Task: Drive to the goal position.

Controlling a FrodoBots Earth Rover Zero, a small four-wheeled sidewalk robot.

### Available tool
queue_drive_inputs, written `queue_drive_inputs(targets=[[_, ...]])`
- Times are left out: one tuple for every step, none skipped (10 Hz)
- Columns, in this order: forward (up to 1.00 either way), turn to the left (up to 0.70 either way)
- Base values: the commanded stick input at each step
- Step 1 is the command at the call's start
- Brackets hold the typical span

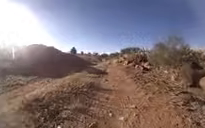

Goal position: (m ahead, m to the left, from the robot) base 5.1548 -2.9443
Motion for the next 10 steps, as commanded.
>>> queue_drive_inputs(targets=[[0.5,-0.26],[0.5,-0.01],[0.5,-0.14],[0.5,-0.1],[0.5,-0.05],[0.5,-0.01],[0.5,0.0],[0.5,0.0],[0.5,0.0],[0.5,0.0]])
